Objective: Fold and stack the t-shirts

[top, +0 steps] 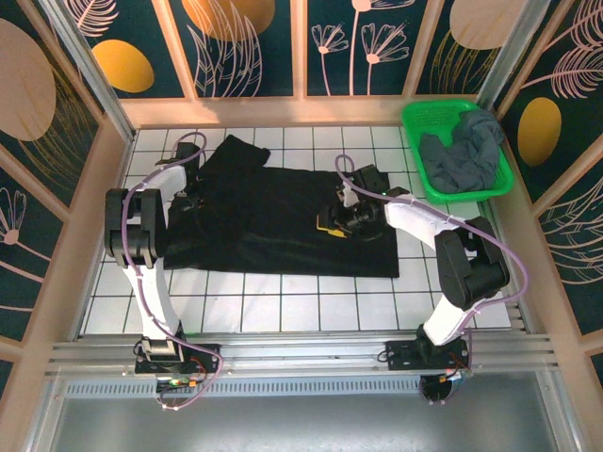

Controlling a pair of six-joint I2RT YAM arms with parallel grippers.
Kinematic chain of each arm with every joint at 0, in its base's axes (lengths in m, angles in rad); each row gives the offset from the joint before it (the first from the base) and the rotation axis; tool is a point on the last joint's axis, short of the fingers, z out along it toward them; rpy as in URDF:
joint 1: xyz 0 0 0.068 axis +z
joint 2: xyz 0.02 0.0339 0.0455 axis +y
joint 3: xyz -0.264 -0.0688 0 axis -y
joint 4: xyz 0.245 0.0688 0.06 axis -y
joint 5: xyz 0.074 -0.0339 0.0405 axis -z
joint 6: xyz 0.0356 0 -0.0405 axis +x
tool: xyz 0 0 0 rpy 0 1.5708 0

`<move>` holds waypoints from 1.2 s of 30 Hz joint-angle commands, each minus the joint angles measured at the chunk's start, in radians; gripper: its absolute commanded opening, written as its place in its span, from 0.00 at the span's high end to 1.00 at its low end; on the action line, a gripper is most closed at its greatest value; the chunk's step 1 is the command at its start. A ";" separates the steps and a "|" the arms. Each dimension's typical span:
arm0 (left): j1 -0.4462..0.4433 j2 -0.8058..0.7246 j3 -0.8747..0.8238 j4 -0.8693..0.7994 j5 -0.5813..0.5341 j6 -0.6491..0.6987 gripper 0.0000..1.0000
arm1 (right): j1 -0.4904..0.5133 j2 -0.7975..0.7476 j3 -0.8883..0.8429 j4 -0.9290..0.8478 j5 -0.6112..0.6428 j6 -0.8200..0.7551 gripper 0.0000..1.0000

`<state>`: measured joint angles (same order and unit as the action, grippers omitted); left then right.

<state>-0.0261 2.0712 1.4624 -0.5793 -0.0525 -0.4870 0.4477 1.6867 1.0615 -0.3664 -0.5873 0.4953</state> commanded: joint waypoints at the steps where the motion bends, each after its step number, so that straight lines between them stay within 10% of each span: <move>1: 0.006 -0.022 -0.005 0.006 -0.032 0.000 0.83 | -0.021 -0.052 -0.056 -0.012 0.062 -0.009 0.56; 19: 0.006 -0.386 -0.483 0.062 0.188 -0.246 0.85 | -0.163 -0.123 -0.221 -0.070 0.326 0.063 0.73; 36: 0.012 -0.571 -0.812 0.005 0.024 -0.507 0.92 | -0.045 -0.054 -0.306 -0.282 0.393 0.103 0.73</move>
<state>-0.0204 1.5051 0.7204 -0.4042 0.0460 -0.9318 0.3614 1.6070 0.8307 -0.4599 -0.2047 0.5694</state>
